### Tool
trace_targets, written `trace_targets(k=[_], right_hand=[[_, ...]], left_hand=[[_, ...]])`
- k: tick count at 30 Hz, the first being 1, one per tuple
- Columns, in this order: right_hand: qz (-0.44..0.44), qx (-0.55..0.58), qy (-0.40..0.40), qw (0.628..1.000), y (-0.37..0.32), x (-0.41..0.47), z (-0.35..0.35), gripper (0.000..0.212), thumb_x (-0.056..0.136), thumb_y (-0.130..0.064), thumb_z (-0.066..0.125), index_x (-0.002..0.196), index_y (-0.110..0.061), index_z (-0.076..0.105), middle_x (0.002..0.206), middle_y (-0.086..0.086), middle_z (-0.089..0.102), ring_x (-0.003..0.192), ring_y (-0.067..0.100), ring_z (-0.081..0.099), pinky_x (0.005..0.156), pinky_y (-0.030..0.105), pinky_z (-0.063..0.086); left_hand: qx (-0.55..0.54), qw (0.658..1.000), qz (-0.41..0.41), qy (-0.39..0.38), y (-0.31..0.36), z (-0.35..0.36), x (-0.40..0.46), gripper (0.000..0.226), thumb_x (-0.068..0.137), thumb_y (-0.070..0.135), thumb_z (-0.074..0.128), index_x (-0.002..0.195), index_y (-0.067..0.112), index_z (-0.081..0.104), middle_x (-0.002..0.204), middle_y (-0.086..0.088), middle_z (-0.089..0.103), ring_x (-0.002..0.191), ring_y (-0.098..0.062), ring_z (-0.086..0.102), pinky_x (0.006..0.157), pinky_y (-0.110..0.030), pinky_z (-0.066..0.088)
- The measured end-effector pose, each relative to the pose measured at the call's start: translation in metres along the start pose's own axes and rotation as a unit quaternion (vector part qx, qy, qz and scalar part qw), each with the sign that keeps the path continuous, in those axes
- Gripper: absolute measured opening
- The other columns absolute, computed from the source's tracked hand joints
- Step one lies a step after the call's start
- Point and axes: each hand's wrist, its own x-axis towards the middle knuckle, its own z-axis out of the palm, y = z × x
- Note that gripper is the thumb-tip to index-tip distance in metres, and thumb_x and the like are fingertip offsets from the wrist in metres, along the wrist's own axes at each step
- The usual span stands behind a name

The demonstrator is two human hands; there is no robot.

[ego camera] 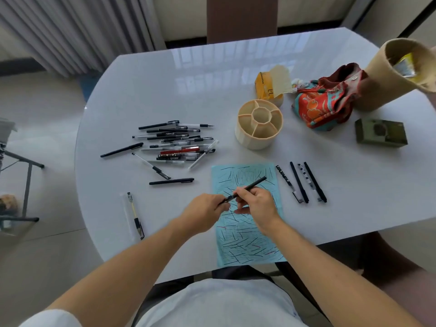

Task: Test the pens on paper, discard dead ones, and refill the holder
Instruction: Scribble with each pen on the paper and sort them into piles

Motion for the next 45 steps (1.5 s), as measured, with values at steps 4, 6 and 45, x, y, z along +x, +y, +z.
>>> trace_targets(k=[4, 6, 45], right_hand=[[0.011, 0.047, 0.084, 0.995, -0.004, 0.006, 0.011, 0.022, 0.094, -0.022, 0.070, 0.080, -0.007, 0.074, 0.065, 0.006, 0.068, 0.050, 0.017, 0.061, 0.054, 0.033, 0.058], [0.005, 0.070, 0.172, 0.983, -0.012, 0.018, 0.000, 0.021, 0.097, -0.022, 0.068, 0.083, -0.006, 0.070, 0.062, 0.003, 0.067, 0.046, 0.016, 0.060, 0.051, 0.032, 0.056], [-0.139, -0.199, 0.074, 0.967, -0.004, 0.028, 0.010, 0.007, 0.088, -0.020, 0.066, 0.085, -0.026, 0.068, 0.077, -0.001, 0.075, 0.062, 0.015, 0.072, 0.059, 0.022, 0.055]], left_hand=[[0.068, 0.996, 0.004, 0.062, -0.001, -0.001, 0.005, 0.030, 0.101, 0.037, 0.048, 0.077, 0.020, 0.053, 0.064, 0.003, 0.055, 0.062, -0.023, 0.052, 0.051, -0.033, 0.030], [0.092, 0.992, -0.014, 0.082, -0.013, -0.001, 0.001, 0.032, 0.102, 0.038, 0.047, 0.075, 0.022, 0.047, 0.063, 0.004, 0.051, 0.061, -0.023, 0.050, 0.049, -0.032, 0.025], [0.049, 0.994, 0.089, 0.050, -0.048, 0.028, -0.007, 0.032, 0.103, 0.036, 0.052, 0.114, 0.013, 0.071, 0.137, 0.001, 0.060, 0.133, -0.014, 0.048, 0.108, -0.031, 0.041]])
